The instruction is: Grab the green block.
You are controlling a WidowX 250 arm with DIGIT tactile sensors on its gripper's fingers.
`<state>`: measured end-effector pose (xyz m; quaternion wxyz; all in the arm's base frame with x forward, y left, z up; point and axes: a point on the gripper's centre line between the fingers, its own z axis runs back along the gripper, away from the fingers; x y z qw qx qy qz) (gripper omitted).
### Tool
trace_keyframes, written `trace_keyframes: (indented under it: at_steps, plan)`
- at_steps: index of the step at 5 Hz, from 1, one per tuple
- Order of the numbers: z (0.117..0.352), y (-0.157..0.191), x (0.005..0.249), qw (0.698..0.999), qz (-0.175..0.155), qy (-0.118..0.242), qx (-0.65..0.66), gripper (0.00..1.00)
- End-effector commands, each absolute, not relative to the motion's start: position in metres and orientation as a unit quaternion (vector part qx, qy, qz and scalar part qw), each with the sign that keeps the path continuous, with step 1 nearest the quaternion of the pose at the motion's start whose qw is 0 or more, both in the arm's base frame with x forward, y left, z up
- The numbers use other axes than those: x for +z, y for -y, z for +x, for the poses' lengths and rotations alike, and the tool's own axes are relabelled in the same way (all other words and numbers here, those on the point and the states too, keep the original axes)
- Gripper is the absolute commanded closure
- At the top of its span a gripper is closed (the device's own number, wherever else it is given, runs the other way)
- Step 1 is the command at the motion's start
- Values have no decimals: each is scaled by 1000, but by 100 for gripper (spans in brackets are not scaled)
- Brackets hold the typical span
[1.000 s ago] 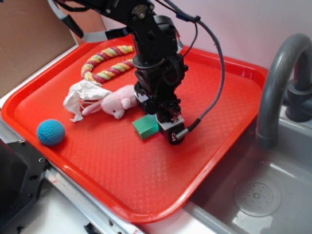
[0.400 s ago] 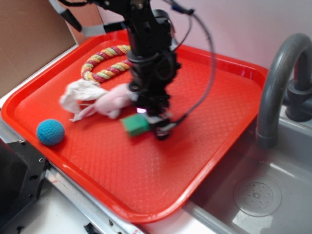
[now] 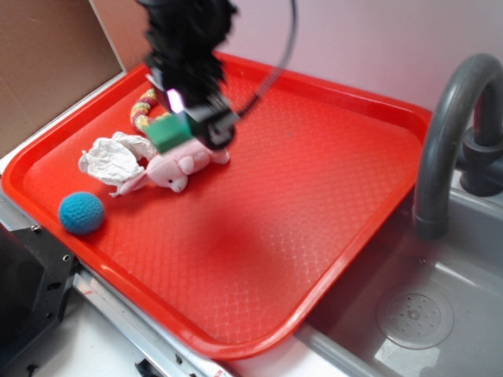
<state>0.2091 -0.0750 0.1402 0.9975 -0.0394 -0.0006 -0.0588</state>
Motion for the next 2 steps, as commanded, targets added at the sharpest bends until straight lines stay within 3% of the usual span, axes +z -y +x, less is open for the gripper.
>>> trace_keyframes:
  at_steps: [1,2]
  plan:
    - [188,51,185,996,-69,51,-35,100]
    - [194,55,181,993,-78,48,-75,100]
